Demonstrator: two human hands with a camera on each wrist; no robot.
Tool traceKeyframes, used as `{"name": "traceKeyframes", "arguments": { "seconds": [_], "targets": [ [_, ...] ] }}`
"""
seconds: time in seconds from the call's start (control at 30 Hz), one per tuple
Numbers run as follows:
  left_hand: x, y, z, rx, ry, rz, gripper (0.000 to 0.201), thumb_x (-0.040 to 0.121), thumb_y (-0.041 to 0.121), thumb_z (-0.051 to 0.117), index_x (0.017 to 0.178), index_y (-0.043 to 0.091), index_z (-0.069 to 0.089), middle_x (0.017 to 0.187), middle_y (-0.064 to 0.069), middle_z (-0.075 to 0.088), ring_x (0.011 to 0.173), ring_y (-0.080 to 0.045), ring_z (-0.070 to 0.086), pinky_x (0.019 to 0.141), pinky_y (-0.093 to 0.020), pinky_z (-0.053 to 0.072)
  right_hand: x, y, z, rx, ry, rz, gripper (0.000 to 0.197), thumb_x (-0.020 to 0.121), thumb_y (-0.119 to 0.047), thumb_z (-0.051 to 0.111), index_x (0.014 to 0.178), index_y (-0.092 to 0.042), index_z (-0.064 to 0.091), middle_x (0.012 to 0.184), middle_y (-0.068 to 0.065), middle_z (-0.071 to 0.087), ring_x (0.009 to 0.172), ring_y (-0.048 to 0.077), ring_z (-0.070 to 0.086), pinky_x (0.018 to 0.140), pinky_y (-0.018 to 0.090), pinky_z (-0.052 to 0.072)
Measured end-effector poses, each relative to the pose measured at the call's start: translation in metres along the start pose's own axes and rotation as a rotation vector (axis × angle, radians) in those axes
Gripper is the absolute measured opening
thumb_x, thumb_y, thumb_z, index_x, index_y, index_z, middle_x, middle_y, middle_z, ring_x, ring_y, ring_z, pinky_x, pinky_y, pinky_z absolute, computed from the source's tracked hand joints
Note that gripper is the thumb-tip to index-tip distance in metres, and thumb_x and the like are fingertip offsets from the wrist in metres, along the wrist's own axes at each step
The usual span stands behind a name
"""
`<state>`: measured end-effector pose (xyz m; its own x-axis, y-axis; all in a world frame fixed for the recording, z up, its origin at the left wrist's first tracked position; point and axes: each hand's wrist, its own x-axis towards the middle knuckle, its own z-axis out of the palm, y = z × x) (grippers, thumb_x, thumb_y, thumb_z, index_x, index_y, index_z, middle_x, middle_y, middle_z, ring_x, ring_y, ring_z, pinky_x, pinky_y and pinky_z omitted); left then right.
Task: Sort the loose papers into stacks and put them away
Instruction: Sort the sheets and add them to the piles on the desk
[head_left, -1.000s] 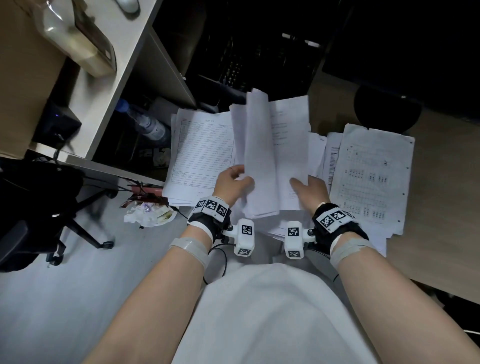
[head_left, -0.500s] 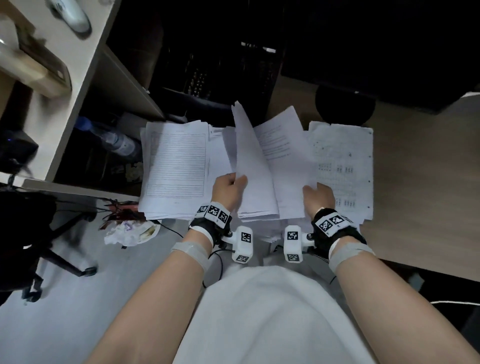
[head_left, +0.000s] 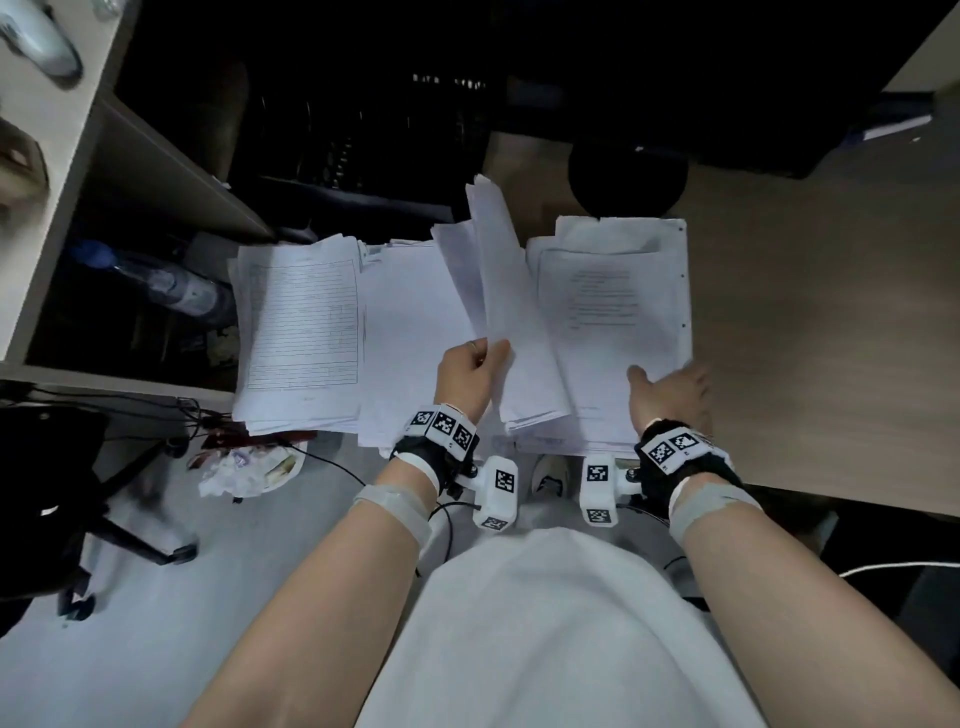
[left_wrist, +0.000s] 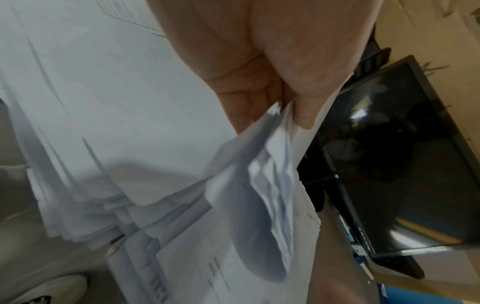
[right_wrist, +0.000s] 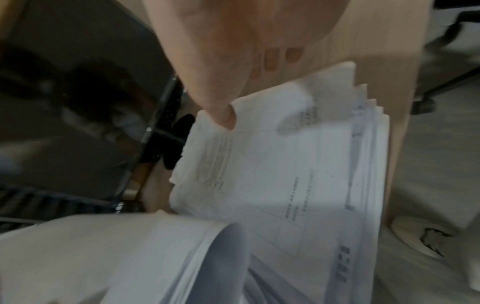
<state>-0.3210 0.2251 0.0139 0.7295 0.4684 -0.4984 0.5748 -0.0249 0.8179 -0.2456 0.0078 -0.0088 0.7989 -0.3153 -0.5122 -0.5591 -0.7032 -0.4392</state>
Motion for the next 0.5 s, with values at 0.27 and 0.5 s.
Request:
{"name": "traceKeyframes", "arguments": {
  "seconds": [0.27,0.5],
  "targets": [
    [-0.014,0.022,0.036,-0.066,-0.081,0.049,0.037,0.099,0.046,0.052,0.094,0.016,0.073,0.095,-0.004,0.075,0.096,-0.025,0.071,0.092,-0.048,0.056,-0.034,-0.044,-0.018,0.413,-0.692,-0.447,0.07,0.084,-0.032,0.078,0.146,-0.021,0.047,0.136,-0.014,0.053,0.118,-0.003,0.054,0.092,0.008,0.043],
    [-0.015,0.04,0.045,-0.114,-0.071,0.067,0.041,0.101,0.046,0.05,0.089,0.014,0.074,0.091,-0.003,0.074,0.089,-0.018,0.067,0.094,-0.04,0.052,-0.029,-0.035,-0.024,0.409,-0.761,-0.458,0.108,0.064,-0.047,0.087,0.153,-0.022,0.031,0.153,-0.005,0.04,0.139,0.007,0.039,0.116,0.028,0.032]
  ]
}}
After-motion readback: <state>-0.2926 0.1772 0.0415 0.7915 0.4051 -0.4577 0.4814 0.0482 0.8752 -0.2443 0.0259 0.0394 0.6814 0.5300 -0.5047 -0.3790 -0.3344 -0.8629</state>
